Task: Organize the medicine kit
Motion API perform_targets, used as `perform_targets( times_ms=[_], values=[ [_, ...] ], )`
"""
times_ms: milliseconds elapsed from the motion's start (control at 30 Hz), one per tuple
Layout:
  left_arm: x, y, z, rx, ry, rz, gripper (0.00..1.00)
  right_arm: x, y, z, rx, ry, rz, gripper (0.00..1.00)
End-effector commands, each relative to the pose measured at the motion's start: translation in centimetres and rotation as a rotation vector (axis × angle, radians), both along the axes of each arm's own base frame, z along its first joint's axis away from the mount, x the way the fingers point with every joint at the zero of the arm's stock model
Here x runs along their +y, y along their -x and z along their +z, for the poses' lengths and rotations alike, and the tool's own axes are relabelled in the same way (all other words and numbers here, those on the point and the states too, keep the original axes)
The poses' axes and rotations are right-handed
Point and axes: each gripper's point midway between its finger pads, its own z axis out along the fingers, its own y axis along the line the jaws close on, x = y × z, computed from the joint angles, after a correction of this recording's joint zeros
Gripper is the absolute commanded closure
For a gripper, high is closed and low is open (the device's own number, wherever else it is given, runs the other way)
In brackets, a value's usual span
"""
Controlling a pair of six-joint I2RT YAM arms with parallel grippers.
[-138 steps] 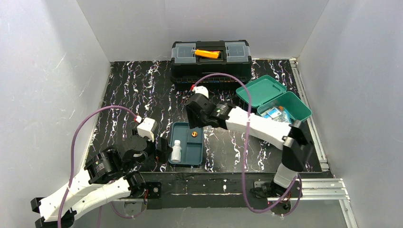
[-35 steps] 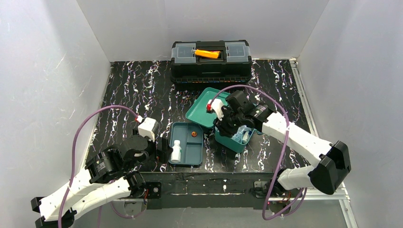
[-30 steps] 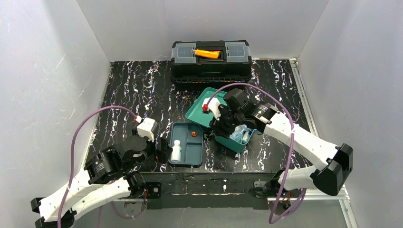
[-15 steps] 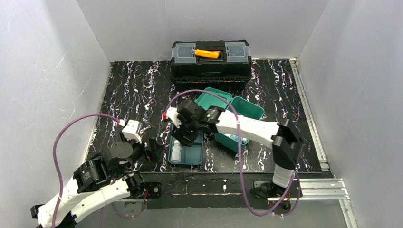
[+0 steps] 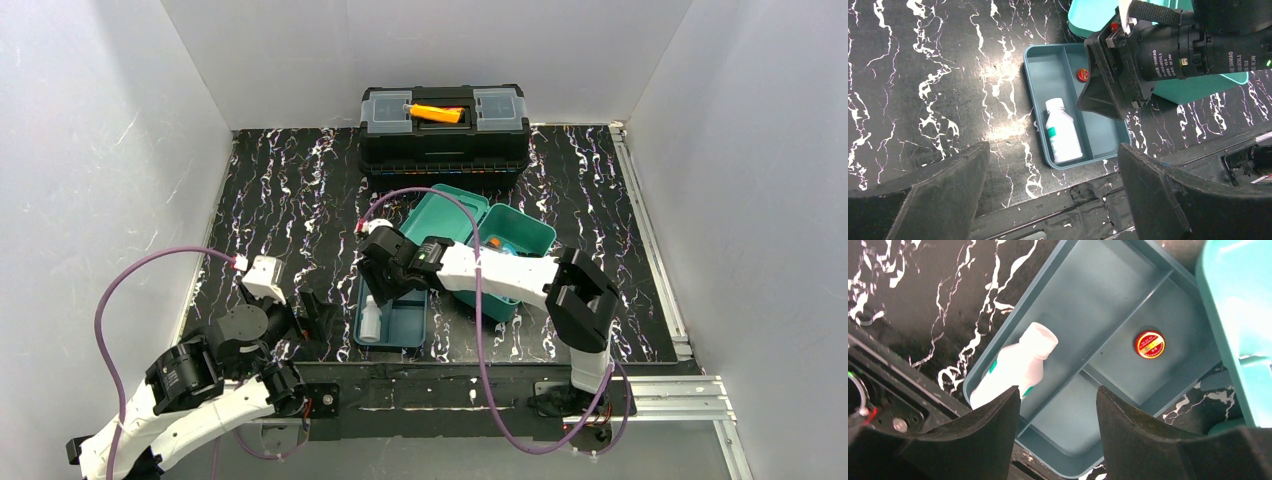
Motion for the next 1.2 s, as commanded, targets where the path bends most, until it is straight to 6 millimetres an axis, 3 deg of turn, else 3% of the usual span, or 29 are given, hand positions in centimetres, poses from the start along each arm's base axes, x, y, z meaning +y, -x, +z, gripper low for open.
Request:
perform_targets(
  times_ms=[0, 500, 933, 1167],
  values=[
    [0.8, -0.2, 0.7, -0.011, 0.008, 0.046, 0.01, 0.2, -0.8, -1.1, -0.004, -0.010, -0.218, 0.36],
    [0.9, -0.2, 0.6, -0.006, 0.008, 0.050, 0.00, -1.6, -0.2, -4.0, 0.025, 0.057, -0.481, 0.44],
    [0.9, -0.2, 0.5, -0.005, 0.008, 0.048, 0.01, -1.7, 0.3, -6.0, 0.074, 0.078, -0.557, 0.49],
    [0.8, -0.1, 0.5, -0.004, 0.011, 0.047, 0.00, -1.7, 0.1, -6.8, 0.071, 0.097, -0.575, 0.70]
  ],
)
